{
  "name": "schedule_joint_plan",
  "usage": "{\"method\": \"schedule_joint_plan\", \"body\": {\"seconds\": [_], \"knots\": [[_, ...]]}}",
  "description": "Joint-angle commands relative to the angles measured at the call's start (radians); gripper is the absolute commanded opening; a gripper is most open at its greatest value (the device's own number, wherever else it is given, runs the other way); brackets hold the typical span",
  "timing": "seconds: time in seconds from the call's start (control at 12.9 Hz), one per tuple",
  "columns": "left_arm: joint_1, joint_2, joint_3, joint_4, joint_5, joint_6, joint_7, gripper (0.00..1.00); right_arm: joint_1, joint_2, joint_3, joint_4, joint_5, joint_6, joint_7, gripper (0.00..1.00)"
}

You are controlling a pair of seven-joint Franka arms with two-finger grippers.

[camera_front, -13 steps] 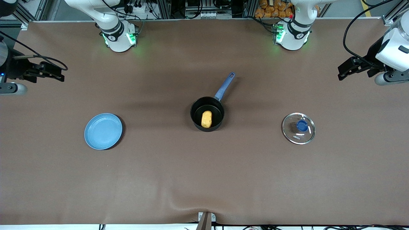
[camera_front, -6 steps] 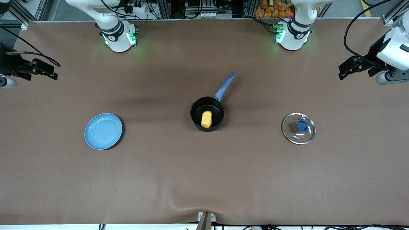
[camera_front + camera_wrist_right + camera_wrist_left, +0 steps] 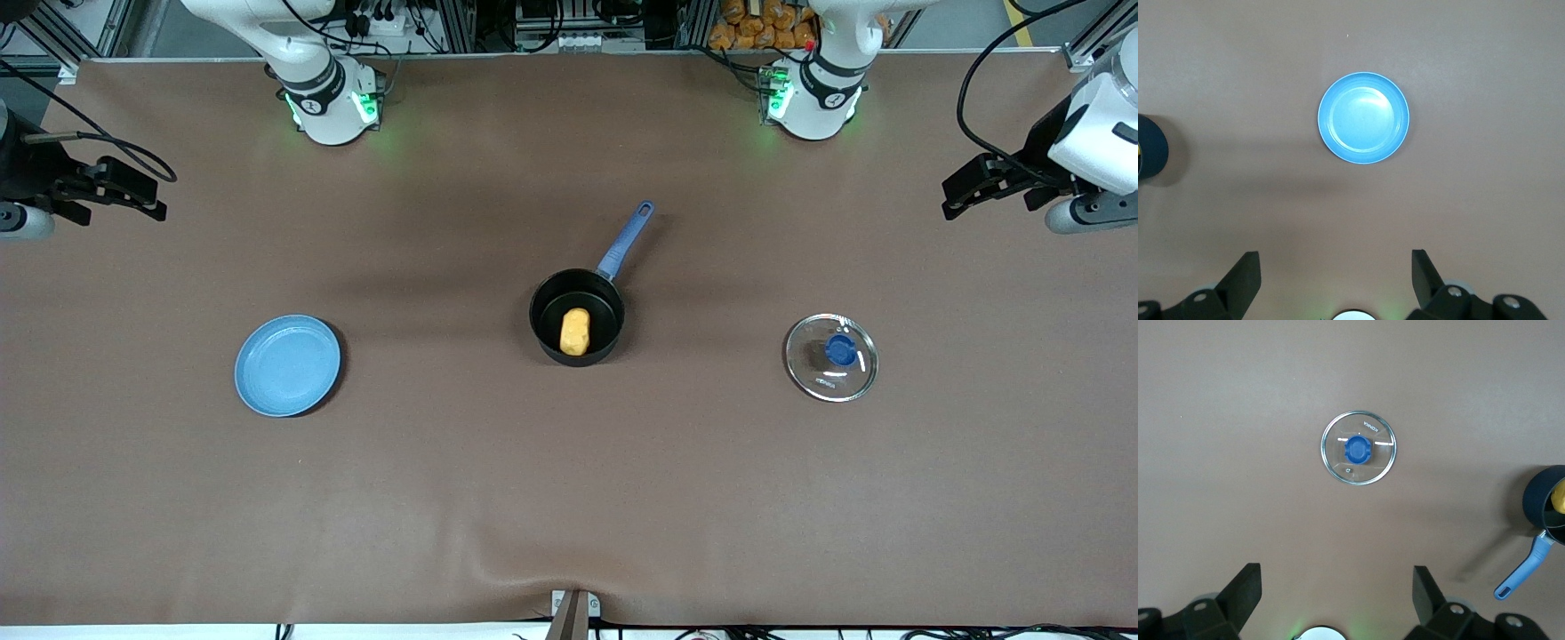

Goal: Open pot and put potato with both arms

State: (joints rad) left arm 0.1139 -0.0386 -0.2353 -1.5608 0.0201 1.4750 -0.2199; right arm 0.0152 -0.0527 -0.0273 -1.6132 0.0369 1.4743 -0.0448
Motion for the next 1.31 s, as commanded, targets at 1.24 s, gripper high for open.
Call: {"method": "schedule_joint_plan", "body": {"seconds": [1.24], "knots": [[0.007, -0.003, -0.004, 0.015, -0.040, -0.024, 0.013, 1.00, 0.003, -0.007, 0.001, -0.002, -0.003, 0.000, -0.009, 1.00]]}}
